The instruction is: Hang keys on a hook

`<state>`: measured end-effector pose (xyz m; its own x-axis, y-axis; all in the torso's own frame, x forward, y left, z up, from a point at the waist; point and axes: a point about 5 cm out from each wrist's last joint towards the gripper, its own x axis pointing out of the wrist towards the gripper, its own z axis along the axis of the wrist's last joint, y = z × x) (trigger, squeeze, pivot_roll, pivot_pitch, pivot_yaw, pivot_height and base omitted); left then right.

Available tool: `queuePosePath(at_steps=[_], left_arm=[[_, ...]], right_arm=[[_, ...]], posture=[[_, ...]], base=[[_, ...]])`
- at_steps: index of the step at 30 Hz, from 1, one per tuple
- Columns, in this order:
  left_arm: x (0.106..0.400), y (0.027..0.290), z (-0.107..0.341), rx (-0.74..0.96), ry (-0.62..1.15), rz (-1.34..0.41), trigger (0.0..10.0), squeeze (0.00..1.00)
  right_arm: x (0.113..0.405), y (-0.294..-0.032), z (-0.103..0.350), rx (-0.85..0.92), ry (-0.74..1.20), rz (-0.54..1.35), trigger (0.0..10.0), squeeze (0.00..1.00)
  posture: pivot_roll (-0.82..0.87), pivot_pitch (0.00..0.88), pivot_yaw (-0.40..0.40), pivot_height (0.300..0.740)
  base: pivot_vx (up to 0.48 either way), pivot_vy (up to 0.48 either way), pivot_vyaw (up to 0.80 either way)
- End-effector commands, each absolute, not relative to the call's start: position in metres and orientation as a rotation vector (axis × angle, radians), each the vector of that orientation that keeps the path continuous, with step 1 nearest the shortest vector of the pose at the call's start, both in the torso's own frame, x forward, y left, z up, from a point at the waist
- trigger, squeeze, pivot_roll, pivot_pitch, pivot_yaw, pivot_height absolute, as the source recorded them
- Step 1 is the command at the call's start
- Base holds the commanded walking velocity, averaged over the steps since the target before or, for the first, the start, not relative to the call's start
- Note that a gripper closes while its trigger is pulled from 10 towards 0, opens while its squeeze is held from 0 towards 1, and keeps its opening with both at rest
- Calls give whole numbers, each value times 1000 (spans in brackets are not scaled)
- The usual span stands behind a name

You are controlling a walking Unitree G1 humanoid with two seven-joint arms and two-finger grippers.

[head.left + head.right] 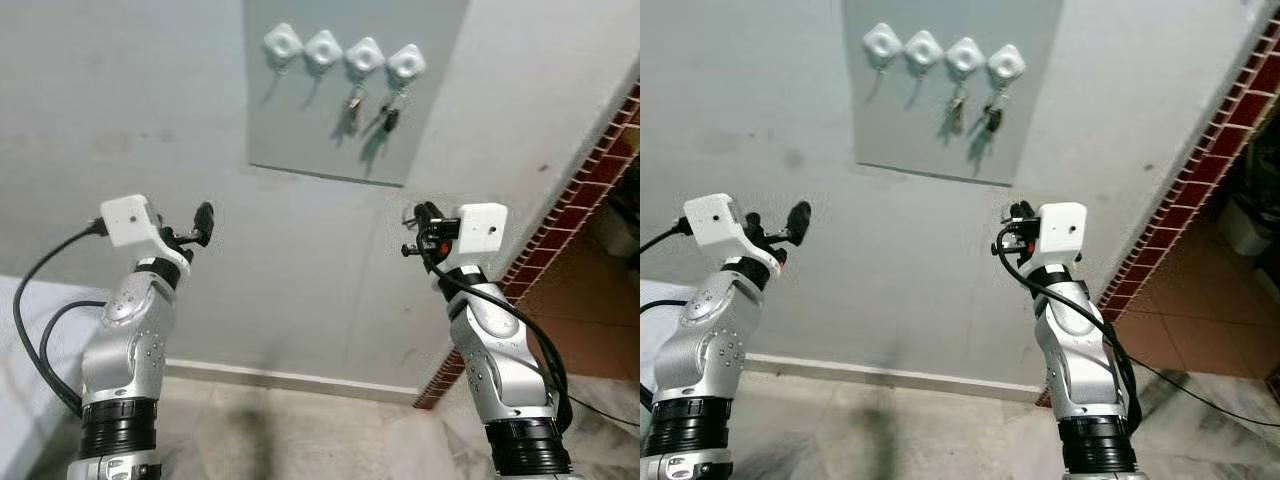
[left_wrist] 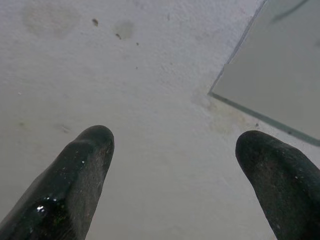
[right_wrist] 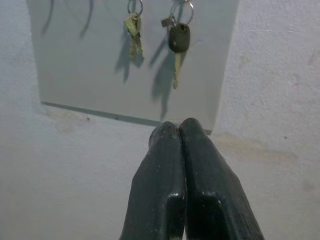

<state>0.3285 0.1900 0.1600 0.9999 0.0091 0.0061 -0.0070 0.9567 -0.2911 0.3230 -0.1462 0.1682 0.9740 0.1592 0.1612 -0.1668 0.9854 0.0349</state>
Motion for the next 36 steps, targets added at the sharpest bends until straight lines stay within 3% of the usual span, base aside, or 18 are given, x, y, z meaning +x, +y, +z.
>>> queuePosePath(at_steps=[1, 26, 36], left_arm=[[331, 180, 162, -268, 0, -17, 10000, 0], [333, 178, 165, -245, 3, -27, 10000, 0], [330, 159, 172, -181, -15, -146, 10000, 0]], right_arm=[[323, -154, 170, 51, -165, 140, 10000, 0], [323, -153, 172, 58, -177, 153, 10000, 0], [318, -138, 194, 140, -294, 270, 10000, 0]], posture=[[9, 0, -83, 740], [8, 0, -81, 740], [4, 0, -74, 740]], base=[[0, 0, 0], [0, 0, 0], [28, 0, 0]])
